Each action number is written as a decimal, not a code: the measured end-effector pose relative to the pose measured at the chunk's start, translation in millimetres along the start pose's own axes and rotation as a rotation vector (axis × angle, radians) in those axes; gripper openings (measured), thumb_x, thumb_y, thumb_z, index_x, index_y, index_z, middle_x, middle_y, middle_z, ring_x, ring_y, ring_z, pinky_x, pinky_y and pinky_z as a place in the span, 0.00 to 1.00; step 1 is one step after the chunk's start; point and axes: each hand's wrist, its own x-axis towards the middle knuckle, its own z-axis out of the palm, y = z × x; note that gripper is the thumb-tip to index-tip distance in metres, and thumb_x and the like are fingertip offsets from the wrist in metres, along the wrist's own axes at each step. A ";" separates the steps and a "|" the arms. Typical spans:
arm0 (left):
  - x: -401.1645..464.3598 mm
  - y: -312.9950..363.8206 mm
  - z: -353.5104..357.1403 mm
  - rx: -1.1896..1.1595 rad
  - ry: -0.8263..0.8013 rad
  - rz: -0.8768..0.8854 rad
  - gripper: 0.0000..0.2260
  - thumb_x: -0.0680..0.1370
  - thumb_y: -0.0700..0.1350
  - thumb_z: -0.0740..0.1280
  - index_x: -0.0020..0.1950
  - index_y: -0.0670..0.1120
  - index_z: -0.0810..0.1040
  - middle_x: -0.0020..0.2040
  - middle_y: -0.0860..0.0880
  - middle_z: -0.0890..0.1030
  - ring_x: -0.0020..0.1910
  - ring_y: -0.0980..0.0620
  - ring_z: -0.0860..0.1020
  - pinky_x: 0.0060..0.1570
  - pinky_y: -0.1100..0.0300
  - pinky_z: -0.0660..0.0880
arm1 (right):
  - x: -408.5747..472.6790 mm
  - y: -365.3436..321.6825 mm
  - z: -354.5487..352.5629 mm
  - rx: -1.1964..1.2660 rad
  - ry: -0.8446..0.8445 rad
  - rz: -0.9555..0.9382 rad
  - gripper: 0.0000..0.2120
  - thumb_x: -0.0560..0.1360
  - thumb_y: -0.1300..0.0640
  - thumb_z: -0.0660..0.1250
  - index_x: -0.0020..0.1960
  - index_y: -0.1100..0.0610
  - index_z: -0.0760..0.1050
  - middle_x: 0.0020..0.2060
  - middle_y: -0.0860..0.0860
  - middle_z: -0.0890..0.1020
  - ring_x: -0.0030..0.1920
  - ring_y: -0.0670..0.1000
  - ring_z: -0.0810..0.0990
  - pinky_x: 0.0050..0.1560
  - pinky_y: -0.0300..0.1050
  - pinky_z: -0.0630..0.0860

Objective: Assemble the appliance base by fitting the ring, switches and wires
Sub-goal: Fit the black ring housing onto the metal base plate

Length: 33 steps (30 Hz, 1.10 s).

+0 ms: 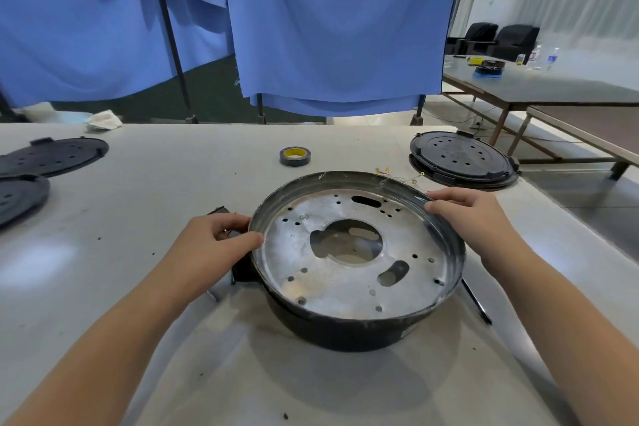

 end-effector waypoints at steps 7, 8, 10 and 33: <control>1.7 -0.1 -0.4 0.065 0.013 -0.008 0.15 0.72 0.40 0.71 0.32 0.60 0.83 0.35 0.56 0.83 0.30 0.65 0.78 0.29 0.76 0.70 | 2.3 2.2 -0.6 -0.043 -0.012 -0.010 0.06 0.72 0.63 0.70 0.44 0.52 0.82 0.38 0.50 0.82 0.39 0.47 0.79 0.41 0.38 0.74; 2.0 -0.6 -0.6 0.066 0.019 -0.015 0.12 0.72 0.40 0.71 0.34 0.57 0.83 0.36 0.53 0.83 0.30 0.63 0.77 0.29 0.76 0.70 | 2.3 2.5 -0.5 -0.054 -0.012 -0.014 0.06 0.72 0.63 0.70 0.44 0.52 0.82 0.38 0.50 0.82 0.39 0.47 0.78 0.41 0.38 0.73; 2.4 -2.3 -0.5 0.064 0.027 -0.025 0.09 0.72 0.40 0.71 0.38 0.54 0.83 0.36 0.50 0.84 0.30 0.61 0.77 0.33 0.70 0.72 | 2.2 2.5 -0.5 -0.070 -0.014 -0.023 0.06 0.72 0.63 0.70 0.43 0.52 0.82 0.37 0.51 0.82 0.38 0.47 0.78 0.40 0.38 0.73; -4.8 -7.8 20.4 0.104 -0.013 0.152 0.26 0.77 0.35 0.58 0.72 0.58 0.66 0.63 0.63 0.74 0.61 0.57 0.73 0.60 0.56 0.70 | 26.0 34.3 -35.7 -0.465 0.047 -0.035 0.08 0.73 0.61 0.66 0.43 0.50 0.80 0.39 0.45 0.81 0.40 0.46 0.78 0.38 0.39 0.71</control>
